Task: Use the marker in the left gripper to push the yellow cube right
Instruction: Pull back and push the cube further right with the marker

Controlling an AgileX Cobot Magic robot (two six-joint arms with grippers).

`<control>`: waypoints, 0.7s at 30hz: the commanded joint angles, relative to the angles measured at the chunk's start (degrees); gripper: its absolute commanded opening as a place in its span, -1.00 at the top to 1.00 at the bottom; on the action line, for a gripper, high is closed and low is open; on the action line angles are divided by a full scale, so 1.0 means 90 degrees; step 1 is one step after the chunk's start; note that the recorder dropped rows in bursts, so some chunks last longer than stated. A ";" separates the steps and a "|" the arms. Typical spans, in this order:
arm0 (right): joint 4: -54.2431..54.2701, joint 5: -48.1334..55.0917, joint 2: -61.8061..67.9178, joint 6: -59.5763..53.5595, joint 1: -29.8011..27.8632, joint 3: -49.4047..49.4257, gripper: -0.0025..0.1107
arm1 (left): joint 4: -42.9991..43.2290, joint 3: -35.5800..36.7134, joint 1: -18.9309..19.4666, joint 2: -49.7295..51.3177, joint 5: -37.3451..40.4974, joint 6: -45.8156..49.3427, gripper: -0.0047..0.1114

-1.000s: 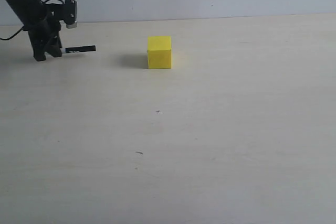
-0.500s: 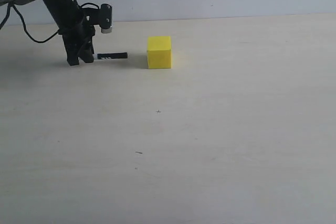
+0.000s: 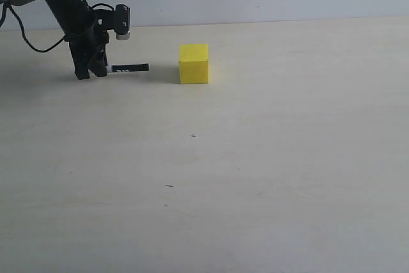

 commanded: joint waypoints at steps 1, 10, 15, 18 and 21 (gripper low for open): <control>-0.0020 -0.0033 -0.0042 -0.0003 0.0005 0.0028 0.96 | -0.0041 -0.0028 0.0012 -0.0013 0.0051 -0.0006 0.92; -0.0020 -0.0033 -0.0042 -0.0003 0.0005 0.0028 0.96 | -0.0041 -0.0028 0.0012 -0.0013 0.0025 -0.0007 0.92; -0.0020 -0.0033 -0.0042 -0.0003 0.0005 0.0028 0.96 | -0.0090 -0.0028 0.0000 -0.0013 -0.0068 -0.0020 0.92; -0.0020 -0.0033 -0.0042 -0.0003 0.0005 0.0028 0.96 | -0.0129 -0.0028 -0.0075 -0.0013 -0.0120 -0.0032 0.92; -0.0020 -0.0033 -0.0042 -0.0003 0.0005 0.0028 0.96 | -0.0129 -0.0028 -0.0200 -0.0013 -0.0120 -0.0032 0.92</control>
